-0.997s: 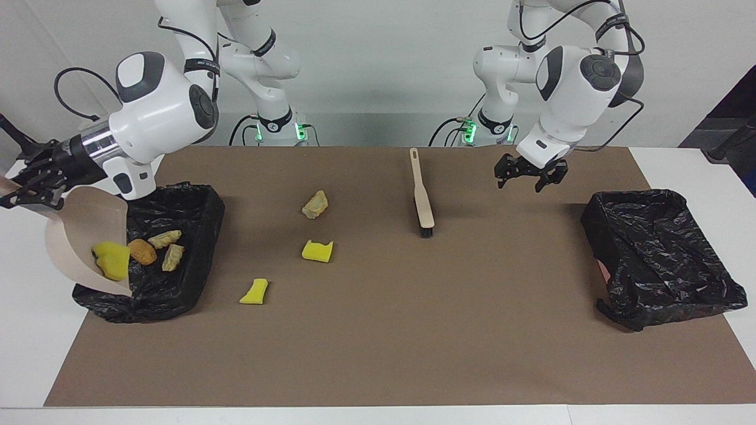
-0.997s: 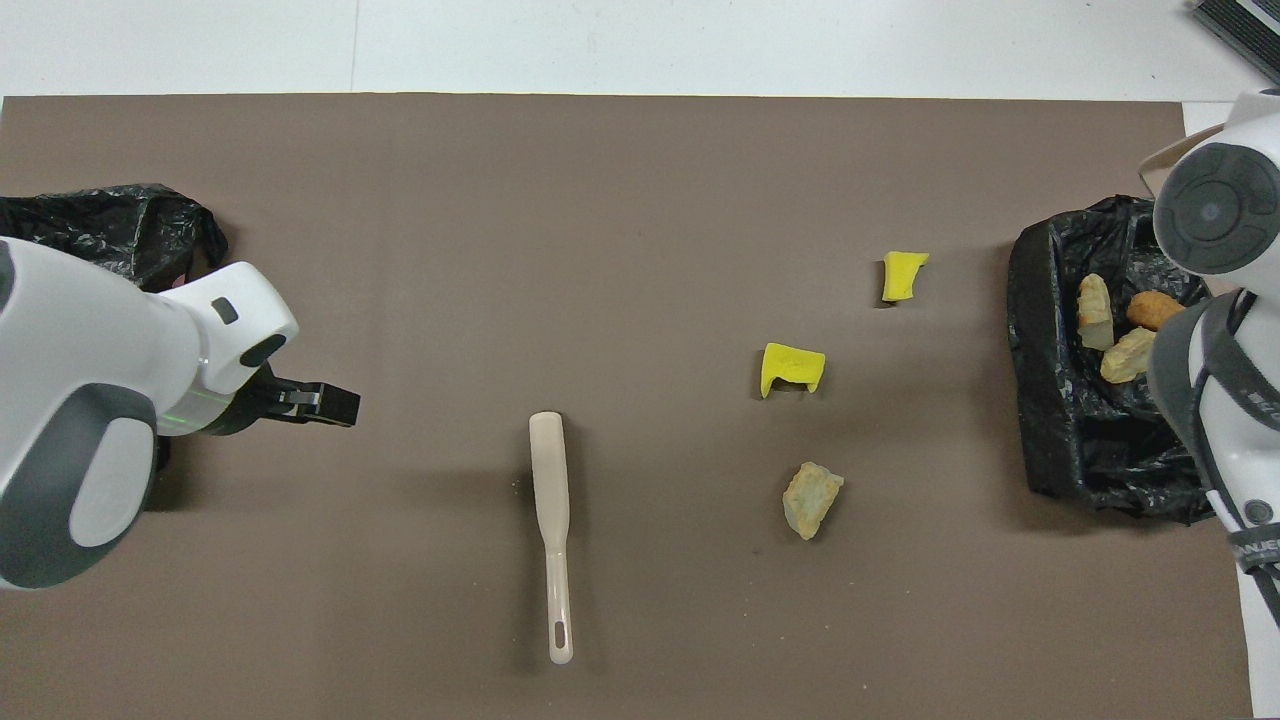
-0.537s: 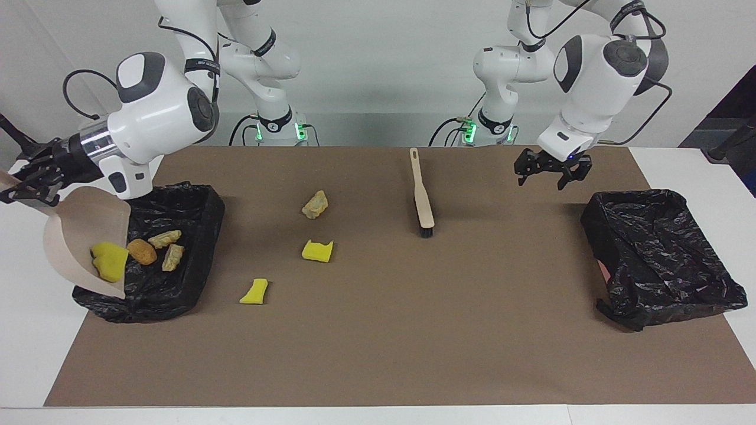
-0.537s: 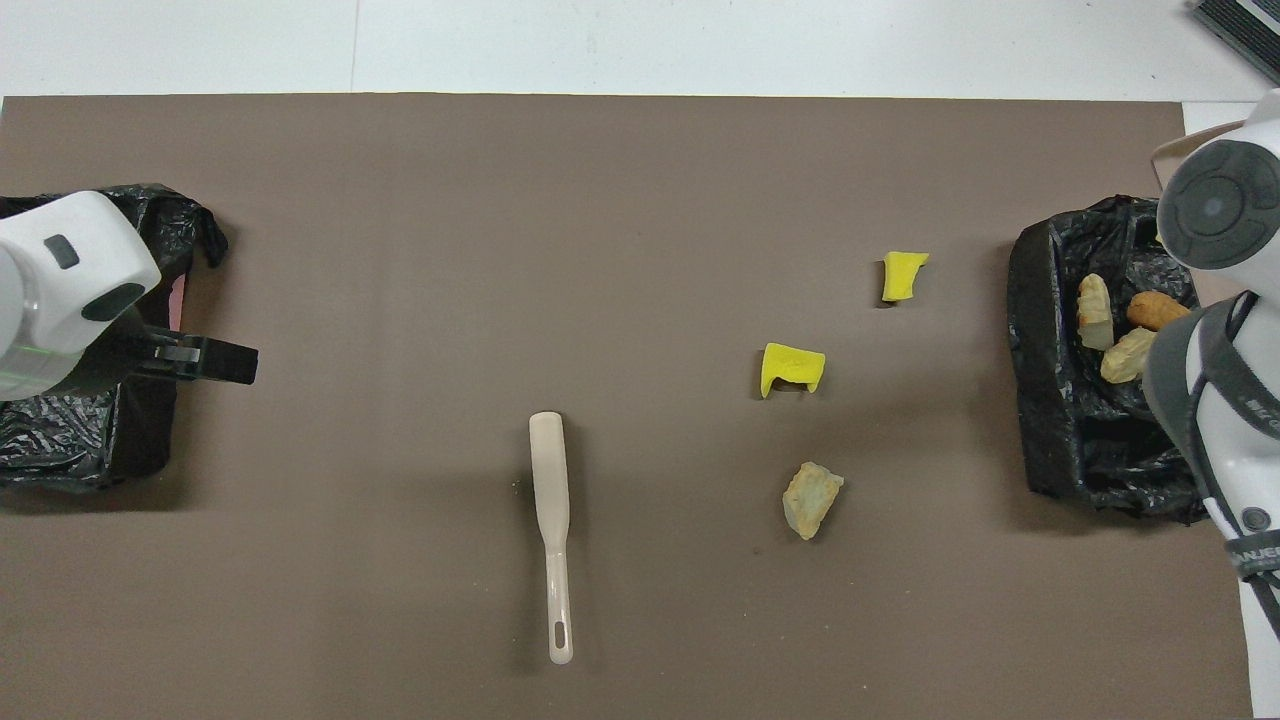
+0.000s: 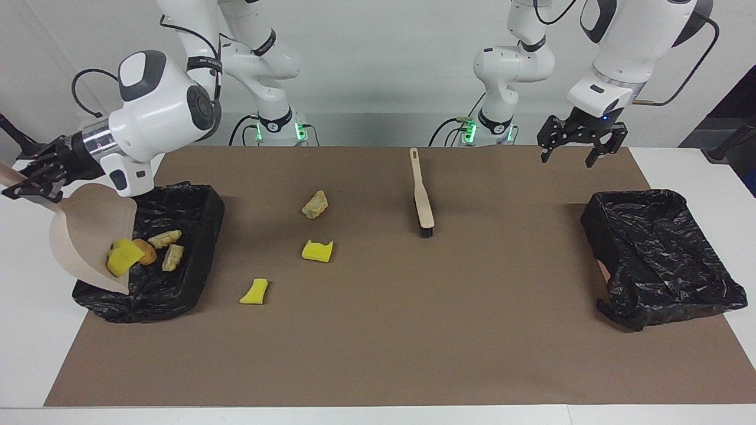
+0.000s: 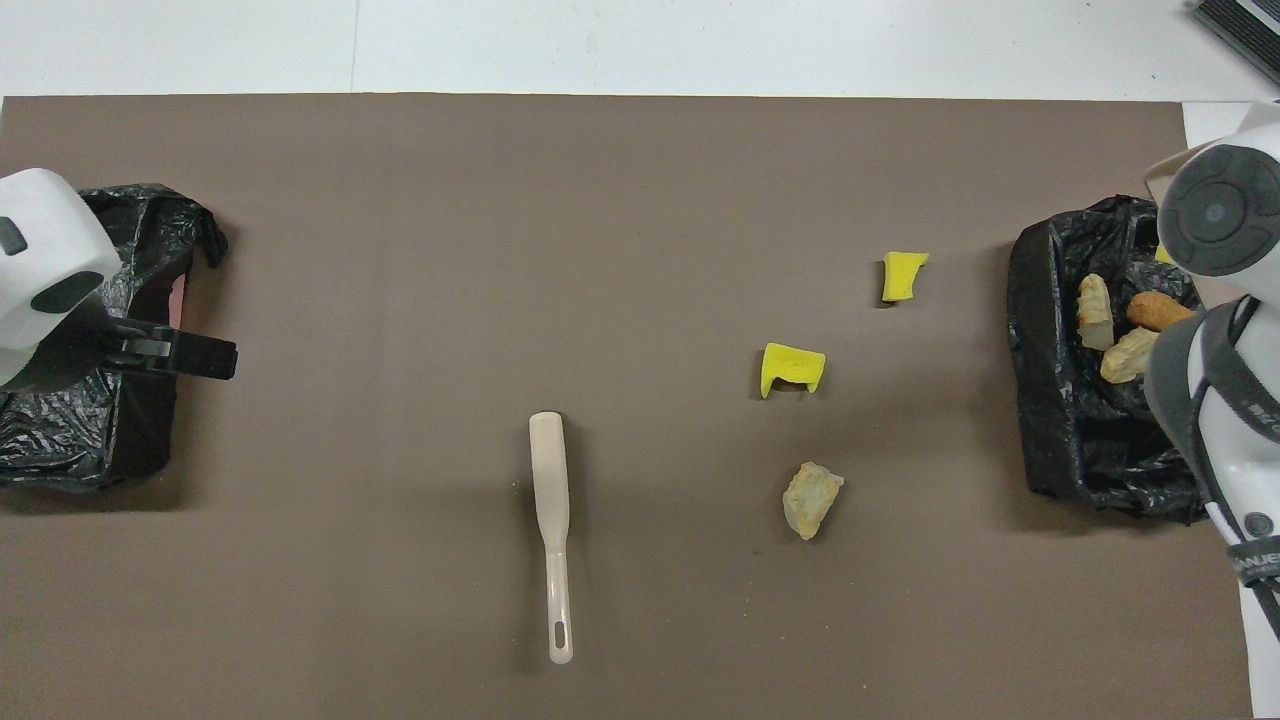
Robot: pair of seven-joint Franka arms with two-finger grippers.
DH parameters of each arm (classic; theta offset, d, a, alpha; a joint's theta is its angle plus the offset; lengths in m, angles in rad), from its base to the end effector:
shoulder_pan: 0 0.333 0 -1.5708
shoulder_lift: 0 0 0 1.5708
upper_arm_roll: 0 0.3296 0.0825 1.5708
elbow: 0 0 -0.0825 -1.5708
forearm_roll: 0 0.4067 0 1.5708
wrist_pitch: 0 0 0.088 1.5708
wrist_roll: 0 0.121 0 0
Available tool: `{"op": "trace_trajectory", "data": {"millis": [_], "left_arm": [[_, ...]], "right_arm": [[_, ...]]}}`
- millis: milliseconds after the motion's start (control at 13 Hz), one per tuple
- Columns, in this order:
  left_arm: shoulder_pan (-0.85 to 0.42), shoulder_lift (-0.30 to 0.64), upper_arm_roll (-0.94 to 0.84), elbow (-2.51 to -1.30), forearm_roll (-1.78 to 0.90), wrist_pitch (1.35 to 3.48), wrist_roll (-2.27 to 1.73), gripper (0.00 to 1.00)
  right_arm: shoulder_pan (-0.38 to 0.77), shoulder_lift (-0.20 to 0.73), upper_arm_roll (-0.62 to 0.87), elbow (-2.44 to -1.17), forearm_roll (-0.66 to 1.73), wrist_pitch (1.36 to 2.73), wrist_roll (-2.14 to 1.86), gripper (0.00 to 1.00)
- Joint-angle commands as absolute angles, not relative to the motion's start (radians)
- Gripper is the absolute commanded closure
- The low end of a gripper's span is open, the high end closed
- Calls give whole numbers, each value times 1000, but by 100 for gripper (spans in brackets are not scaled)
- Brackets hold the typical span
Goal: Sweep and dump trash in bin
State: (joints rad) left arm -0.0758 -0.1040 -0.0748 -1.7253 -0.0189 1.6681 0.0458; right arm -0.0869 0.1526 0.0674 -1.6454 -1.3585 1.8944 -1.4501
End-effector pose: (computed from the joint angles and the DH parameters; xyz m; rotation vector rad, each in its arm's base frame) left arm 0.5450 -0.0868 0.6143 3.1125 -0.3041 0.0717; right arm 0.6591 -0.1008 0.5891 1.1692 1.5681 -0.9167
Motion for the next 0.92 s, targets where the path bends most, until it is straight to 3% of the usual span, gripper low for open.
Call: {"op": "trace_trajectory", "data": {"millis": [0, 307, 614, 844], "left_arm": [[-49, -100, -80, -1707, 0, 1635, 55, 0], [-5, -112, -72, -1715, 2, 1545, 58, 0], [32, -123, -43, -1720, 6, 1479, 69, 0], [83, -124, -35, -1721, 6, 1467, 204, 0]], "right_arm": [[-110, 123, 72, -1661, -1344, 1988, -1595, 100], [-110, 118, 71, -1664, -1325, 1997, -1620, 100], [-110, 114, 67, -1669, -1264, 1913, -1399, 100], [-137, 112, 63, -1671, -1288, 2020, -1534, 100]]}}
